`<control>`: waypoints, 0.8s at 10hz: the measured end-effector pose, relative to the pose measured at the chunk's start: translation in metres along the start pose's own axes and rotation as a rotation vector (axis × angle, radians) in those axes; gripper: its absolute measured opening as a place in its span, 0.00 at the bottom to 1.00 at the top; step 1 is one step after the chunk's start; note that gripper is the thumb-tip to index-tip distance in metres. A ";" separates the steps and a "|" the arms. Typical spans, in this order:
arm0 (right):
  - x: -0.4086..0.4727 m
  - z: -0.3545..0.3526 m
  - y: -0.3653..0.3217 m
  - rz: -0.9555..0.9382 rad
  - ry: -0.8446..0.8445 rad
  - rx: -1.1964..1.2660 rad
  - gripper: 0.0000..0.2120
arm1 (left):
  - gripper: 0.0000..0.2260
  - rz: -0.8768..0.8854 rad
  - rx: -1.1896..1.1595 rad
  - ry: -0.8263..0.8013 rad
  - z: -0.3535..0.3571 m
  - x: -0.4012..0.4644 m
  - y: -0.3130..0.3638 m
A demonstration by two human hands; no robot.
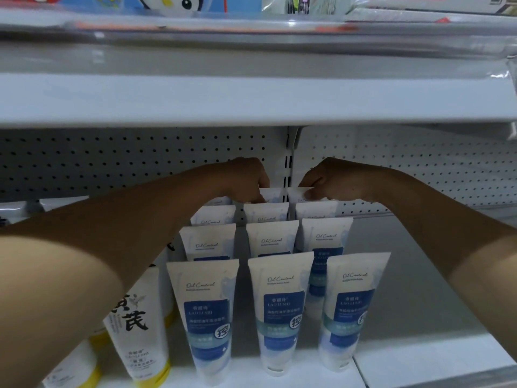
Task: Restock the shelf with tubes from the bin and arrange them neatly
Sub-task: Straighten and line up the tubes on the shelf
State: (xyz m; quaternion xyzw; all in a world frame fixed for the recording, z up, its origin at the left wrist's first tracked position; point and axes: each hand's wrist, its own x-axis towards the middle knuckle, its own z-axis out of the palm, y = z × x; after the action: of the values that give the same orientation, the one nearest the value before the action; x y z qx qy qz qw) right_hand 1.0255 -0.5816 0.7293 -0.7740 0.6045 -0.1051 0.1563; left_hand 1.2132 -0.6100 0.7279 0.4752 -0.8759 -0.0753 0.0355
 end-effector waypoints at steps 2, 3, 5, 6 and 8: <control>-0.017 0.002 -0.003 -0.117 0.173 0.169 0.14 | 0.16 -0.038 -0.136 0.119 -0.019 -0.025 -0.006; -0.025 0.001 -0.010 -0.154 0.224 0.186 0.15 | 0.16 -0.081 -0.153 0.146 -0.030 -0.045 -0.017; -0.020 -0.003 -0.042 -0.215 0.190 0.138 0.16 | 0.15 -0.222 -0.292 0.246 -0.036 -0.069 -0.050; -0.007 0.001 -0.065 -0.256 0.149 0.058 0.18 | 0.15 -0.260 -0.228 0.204 -0.038 -0.081 -0.069; 0.026 0.018 -0.105 -0.283 0.014 -0.150 0.21 | 0.15 -0.240 -0.310 0.111 -0.038 -0.092 -0.087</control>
State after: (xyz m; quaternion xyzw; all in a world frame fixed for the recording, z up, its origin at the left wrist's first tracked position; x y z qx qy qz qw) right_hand 1.1327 -0.5812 0.7507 -0.8602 0.4967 -0.0859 0.0773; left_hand 1.3405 -0.5831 0.7522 0.5684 -0.7877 -0.1864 0.1473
